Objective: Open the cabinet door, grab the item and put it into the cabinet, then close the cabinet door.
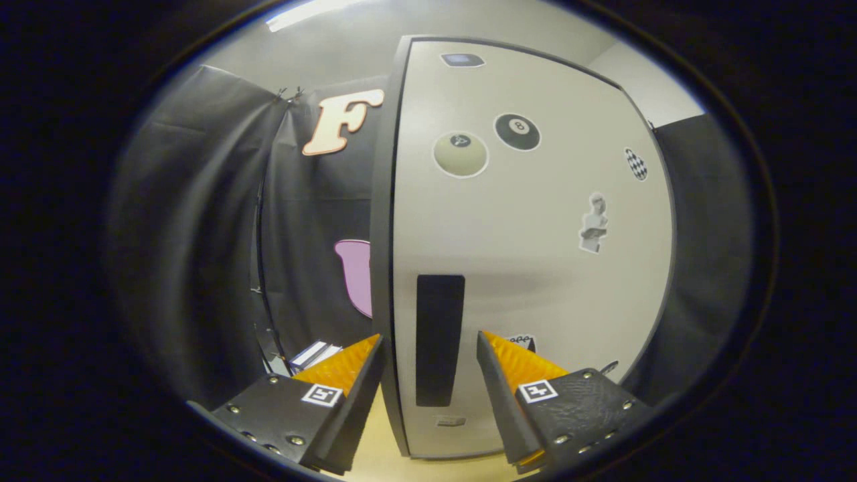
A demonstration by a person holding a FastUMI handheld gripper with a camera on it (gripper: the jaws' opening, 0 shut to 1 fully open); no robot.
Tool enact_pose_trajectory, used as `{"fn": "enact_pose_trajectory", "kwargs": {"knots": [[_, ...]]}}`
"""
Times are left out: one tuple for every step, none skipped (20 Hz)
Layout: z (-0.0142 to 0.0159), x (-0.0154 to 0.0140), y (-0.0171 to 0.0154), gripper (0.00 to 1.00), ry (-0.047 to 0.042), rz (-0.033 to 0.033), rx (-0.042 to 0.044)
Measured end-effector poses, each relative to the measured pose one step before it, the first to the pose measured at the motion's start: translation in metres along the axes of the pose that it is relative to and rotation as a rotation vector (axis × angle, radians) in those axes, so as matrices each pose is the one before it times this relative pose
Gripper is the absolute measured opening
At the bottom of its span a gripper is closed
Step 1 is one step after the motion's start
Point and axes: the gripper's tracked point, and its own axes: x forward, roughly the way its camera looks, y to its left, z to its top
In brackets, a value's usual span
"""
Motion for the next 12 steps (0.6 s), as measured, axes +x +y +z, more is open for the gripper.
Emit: {"fn": "enact_pose_trajectory", "kwargs": {"knots": [[-0.00219, 0.00268, 0.00037, 0.75, 0.00451, -0.00371, -0.00547], [-0.00188, 0.00263, -0.00002, 0.74, 0.00546, -0.00413, -0.00361], [-0.00176, 0.00232, 0.00070, 0.73, 0.00402, 0.00085, -0.00273], [-0.00127, 0.00182, 0.00125, 0.72, 0.00718, 0.00410, -0.00013], [-0.00192, 0.00414, -0.00113, 0.70, 0.00424, -0.00104, -0.00238], [-0.00326, 0.00564, 0.00013, 0.69, 0.01776, 0.00030, -0.00079], [-0.00186, -0.00460, 0.00408, 0.68, 0.00366, 0.02206, 0.01007], [0.00261, 0.00500, -0.00196, 0.65, -0.00385, -0.01342, 0.00389], [-0.00093, -0.00197, -0.00534, 0.57, -0.00075, -0.01646, -0.01158], [0.00149, 0.00102, -0.00372, 0.50, -0.01367, -0.01903, 0.00029], [-0.00216, 0.00038, 0.00125, 0.42, -0.00113, -0.00175, -0.00081], [0.00150, -0.00137, 0.00034, 0.35, -0.01220, 0.00101, -0.00704]]}}
